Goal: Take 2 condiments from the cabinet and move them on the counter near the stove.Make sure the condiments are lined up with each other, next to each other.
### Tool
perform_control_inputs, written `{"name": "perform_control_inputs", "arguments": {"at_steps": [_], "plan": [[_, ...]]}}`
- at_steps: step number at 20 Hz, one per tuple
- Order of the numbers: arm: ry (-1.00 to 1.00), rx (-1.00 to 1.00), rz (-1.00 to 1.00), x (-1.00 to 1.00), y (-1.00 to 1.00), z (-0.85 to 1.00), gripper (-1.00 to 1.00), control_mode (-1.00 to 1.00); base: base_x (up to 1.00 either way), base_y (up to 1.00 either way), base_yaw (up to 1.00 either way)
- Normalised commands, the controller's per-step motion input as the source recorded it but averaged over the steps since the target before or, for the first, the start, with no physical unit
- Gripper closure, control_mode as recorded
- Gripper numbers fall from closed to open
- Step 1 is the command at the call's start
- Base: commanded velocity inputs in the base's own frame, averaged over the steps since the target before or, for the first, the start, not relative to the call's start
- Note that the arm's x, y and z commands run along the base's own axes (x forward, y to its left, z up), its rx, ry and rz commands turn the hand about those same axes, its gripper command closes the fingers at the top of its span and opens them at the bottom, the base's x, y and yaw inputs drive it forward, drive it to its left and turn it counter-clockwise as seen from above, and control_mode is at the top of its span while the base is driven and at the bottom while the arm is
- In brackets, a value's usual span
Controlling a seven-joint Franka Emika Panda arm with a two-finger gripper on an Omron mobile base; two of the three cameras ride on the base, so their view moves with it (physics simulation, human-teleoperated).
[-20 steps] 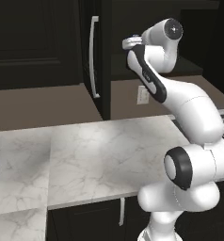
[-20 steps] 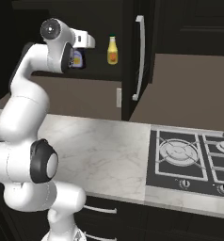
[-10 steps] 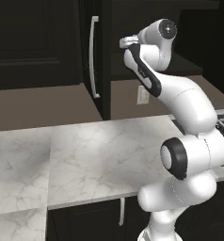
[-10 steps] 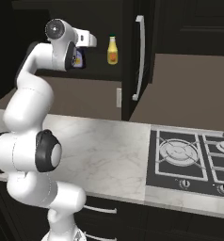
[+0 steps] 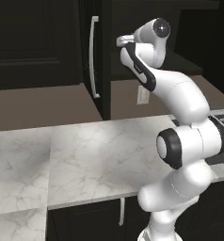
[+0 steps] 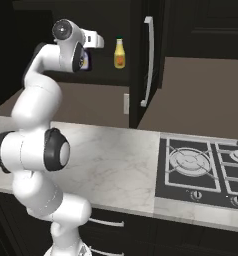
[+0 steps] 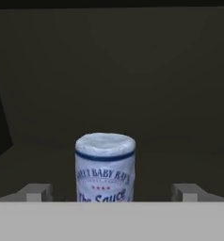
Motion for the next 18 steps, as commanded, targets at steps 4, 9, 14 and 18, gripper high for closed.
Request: {"name": "perform_control_inputs", "arguments": {"at_steps": [4, 9, 14, 18], "plan": [[0.01, 0.0, 0.0, 0.13, 0.03, -0.01, -1.0, -1.0, 0.0, 0.0, 0.0], [0.0, 0.0, 0.0, 0.0, 0.0, -0.02, 1.0, -1.0, 0.0, 0.0, 0.0], [0.0, 0.0, 0.0, 0.0, 0.0, -0.05, 1.0, -1.0, 0.0, 0.0, 0.0], [0.0, 0.0, 0.0, -0.03, -0.09, -0.11, 1.0, -1.0, 0.0, 0.0, 0.0]]}}
